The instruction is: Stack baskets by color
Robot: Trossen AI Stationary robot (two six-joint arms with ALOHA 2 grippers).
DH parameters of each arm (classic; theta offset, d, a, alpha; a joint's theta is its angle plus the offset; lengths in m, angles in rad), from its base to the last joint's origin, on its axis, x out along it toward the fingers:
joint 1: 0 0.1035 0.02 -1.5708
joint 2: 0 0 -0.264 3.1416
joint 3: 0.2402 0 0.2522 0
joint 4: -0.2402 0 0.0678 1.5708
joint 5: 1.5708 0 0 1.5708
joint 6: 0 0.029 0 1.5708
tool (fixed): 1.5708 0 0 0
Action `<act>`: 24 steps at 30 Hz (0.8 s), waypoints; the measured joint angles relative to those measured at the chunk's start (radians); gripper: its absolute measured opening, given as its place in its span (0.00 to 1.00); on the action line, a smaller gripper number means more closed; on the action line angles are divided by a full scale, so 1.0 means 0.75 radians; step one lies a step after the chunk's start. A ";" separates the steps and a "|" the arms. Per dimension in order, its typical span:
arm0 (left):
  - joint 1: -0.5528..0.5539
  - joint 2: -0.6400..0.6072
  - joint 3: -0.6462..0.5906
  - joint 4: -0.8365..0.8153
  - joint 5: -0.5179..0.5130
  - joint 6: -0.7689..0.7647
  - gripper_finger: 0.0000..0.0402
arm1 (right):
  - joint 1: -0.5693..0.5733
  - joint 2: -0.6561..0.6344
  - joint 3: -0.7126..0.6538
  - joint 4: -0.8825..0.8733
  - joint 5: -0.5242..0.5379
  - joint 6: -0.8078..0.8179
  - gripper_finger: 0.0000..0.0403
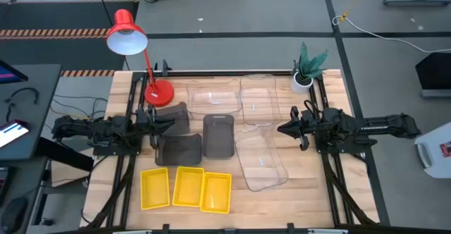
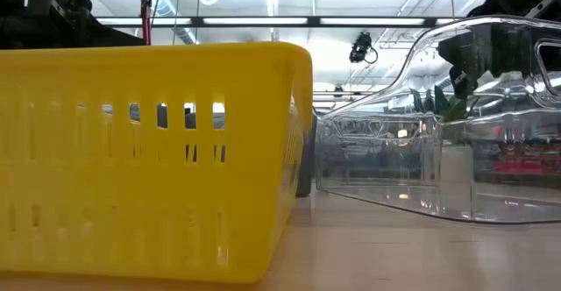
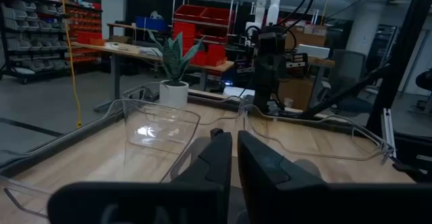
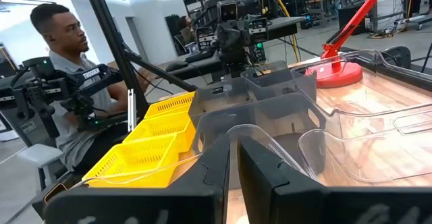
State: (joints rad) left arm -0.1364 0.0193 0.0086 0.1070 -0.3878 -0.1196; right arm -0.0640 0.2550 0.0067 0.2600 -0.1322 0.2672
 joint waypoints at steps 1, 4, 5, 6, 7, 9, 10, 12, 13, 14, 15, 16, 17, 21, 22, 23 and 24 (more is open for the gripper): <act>0.000 0.000 0.000 0.000 0.000 0.000 0.07 | 0.000 0.000 0.000 0.000 0.000 -0.001 0.09; 0.000 0.000 0.000 0.000 0.000 0.000 0.08 | 0.000 0.000 0.000 0.000 0.000 0.000 0.09; 0.000 0.000 0.000 0.000 0.000 0.000 0.09 | 0.000 0.000 0.000 0.000 0.000 0.000 0.09; 0.000 0.000 0.000 0.000 0.000 0.000 0.09 | 0.000 0.000 0.000 0.000 0.000 -0.001 0.09; 0.000 0.000 0.000 0.000 0.000 0.000 0.09 | 0.000 0.000 0.000 0.000 0.000 0.000 0.09; 0.000 0.000 0.000 0.000 0.000 0.000 0.09 | 0.000 0.000 0.000 0.000 0.000 0.000 0.09; 0.000 0.000 0.001 0.000 0.000 0.000 0.10 | 0.000 0.000 0.000 0.000 0.000 0.000 0.09; 0.000 0.000 0.000 0.000 0.000 0.000 0.10 | 0.000 0.000 0.000 0.000 0.000 0.000 0.09; 0.000 0.000 0.000 0.000 0.000 0.000 0.09 | 0.000 0.000 0.000 0.000 0.000 0.000 0.09; 0.000 0.000 0.001 0.000 0.000 0.000 0.09 | 0.000 0.000 0.000 0.000 0.000 0.000 0.09; 0.000 0.000 0.000 0.000 0.000 0.000 0.09 | 0.000 0.000 0.000 0.000 0.000 0.000 0.09; 0.000 0.000 0.000 0.000 0.000 0.000 0.09 | 0.000 0.000 0.000 0.000 0.000 0.000 0.09; 0.000 0.000 0.000 0.000 0.000 0.000 0.08 | 0.000 0.000 0.000 0.000 0.000 0.000 0.09; 0.000 0.000 0.000 0.000 0.000 0.000 0.07 | 0.000 0.000 0.000 0.000 0.000 0.000 0.09; 0.000 0.000 0.000 0.000 0.000 0.000 0.07 | 0.000 0.000 0.000 0.000 0.000 0.000 0.09; 0.000 0.000 0.001 0.000 0.000 0.000 0.08 | 0.000 0.000 0.000 0.000 0.000 0.000 0.09; 0.000 0.000 0.000 0.000 0.000 0.000 0.08 | 0.000 0.000 0.000 0.000 0.000 -0.001 0.09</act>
State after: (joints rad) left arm -0.1364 0.0193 0.0086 0.1070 -0.3882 -0.1199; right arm -0.0641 0.2548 0.0067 0.2600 -0.1322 0.2668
